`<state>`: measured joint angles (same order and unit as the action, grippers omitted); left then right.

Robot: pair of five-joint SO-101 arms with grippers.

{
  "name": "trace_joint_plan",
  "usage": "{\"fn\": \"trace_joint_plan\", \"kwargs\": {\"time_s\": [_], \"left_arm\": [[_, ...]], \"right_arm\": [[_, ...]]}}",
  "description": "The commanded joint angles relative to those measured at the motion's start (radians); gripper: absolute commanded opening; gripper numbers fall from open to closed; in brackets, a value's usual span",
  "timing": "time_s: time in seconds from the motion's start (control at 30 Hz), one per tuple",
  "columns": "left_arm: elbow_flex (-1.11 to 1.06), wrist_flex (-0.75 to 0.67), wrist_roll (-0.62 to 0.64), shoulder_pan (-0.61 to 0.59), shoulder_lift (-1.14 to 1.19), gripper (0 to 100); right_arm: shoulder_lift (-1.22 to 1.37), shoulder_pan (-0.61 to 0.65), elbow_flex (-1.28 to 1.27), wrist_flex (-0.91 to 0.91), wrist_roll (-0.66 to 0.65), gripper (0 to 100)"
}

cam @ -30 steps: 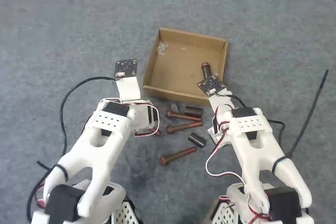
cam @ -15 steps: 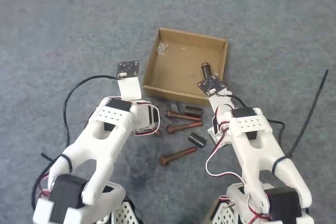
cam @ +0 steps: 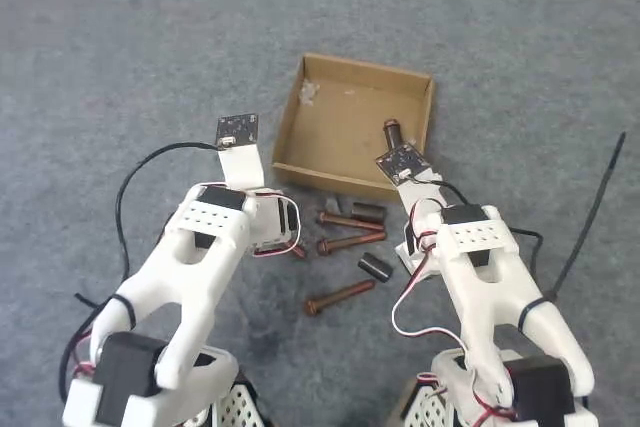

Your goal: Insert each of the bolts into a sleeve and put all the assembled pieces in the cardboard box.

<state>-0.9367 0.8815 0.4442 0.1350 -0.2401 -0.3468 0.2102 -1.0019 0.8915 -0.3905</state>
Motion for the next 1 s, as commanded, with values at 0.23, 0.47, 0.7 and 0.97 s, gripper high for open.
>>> {"fn": "trace_joint_plan", "kwargs": {"time_s": [0.23,0.47,0.7,0.97], "left_arm": [[0.048,0.014,0.011,-0.008,-0.002,18],[0.099,0.055,0.011,-0.009,0.066,18],[0.206,0.110,0.011,-0.040,0.190,18],[0.203,0.110,-0.126,0.006,0.189,2]], "right_arm": [[-0.039,0.005,0.006,-0.016,-0.020,0.6],[-0.039,0.005,0.006,-0.016,-0.020,0.6],[-0.039,0.005,0.006,-0.016,-0.020,0.6],[-0.039,0.005,0.006,-0.015,-0.020,0.6]]}}
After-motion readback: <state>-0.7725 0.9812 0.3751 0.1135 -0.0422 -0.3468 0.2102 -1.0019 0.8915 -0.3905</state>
